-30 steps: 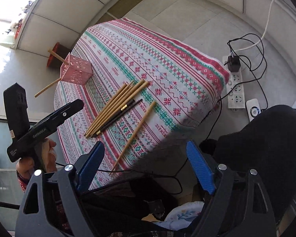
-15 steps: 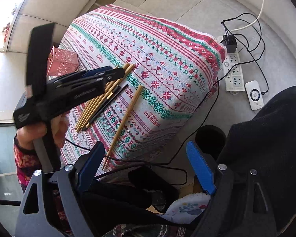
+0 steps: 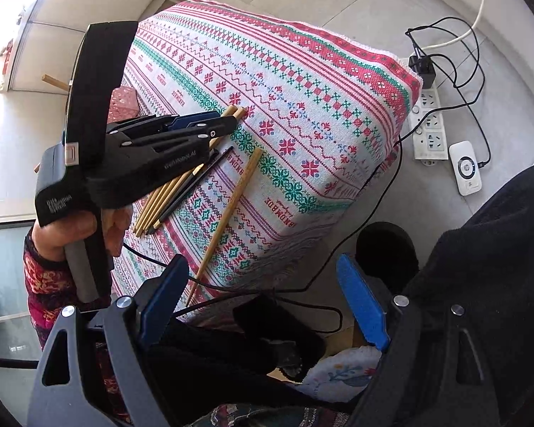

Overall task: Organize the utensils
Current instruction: 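Lower the left tool to the stick pile and grasp another stick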

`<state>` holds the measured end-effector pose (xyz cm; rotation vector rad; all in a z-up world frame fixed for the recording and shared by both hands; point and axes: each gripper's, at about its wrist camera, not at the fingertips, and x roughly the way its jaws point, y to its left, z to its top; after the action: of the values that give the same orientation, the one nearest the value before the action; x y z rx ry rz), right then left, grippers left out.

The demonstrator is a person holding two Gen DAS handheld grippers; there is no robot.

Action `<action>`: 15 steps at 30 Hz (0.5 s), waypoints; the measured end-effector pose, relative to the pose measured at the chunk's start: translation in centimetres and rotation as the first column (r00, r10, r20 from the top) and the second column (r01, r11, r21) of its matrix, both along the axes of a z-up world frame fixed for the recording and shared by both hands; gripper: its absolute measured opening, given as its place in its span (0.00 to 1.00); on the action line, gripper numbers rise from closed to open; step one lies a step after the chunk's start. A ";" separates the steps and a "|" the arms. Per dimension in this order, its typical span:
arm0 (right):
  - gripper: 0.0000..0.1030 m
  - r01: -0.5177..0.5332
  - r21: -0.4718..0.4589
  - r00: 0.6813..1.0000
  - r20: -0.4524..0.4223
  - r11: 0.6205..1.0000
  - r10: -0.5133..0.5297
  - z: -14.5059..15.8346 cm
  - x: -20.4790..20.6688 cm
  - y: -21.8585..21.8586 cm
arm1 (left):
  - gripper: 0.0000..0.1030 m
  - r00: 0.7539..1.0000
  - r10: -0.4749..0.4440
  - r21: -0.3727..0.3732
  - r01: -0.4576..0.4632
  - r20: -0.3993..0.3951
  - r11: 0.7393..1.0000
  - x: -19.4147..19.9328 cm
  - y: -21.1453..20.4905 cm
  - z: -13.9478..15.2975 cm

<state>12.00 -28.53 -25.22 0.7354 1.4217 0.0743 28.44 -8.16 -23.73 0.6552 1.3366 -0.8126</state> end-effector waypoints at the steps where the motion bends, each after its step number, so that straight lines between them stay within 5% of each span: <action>1: 0.80 0.002 -0.001 1.000 0.000 1.000 -0.002 0.0 0.0 0.0 | 0.18 1.000 -0.005 -0.004 0.005 0.004 1.000 -0.2 -0.1 0.2; 10: 0.80 -0.001 -0.010 1.000 -0.002 1.000 0.001 0.0 0.1 0.2 | 0.16 1.000 -0.013 0.022 0.013 -0.016 1.000 -0.2 -0.3 -1.7; 15: 0.80 0.007 -0.011 1.000 0.006 1.000 -0.007 0.1 0.9 1.0 | 0.11 0.997 -0.050 0.013 0.049 0.056 0.999 -0.2 -0.2 -1.7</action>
<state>12.92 -27.58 -25.13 0.7310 1.4129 0.0627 28.22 -8.34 -25.43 0.7177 1.2786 -0.8210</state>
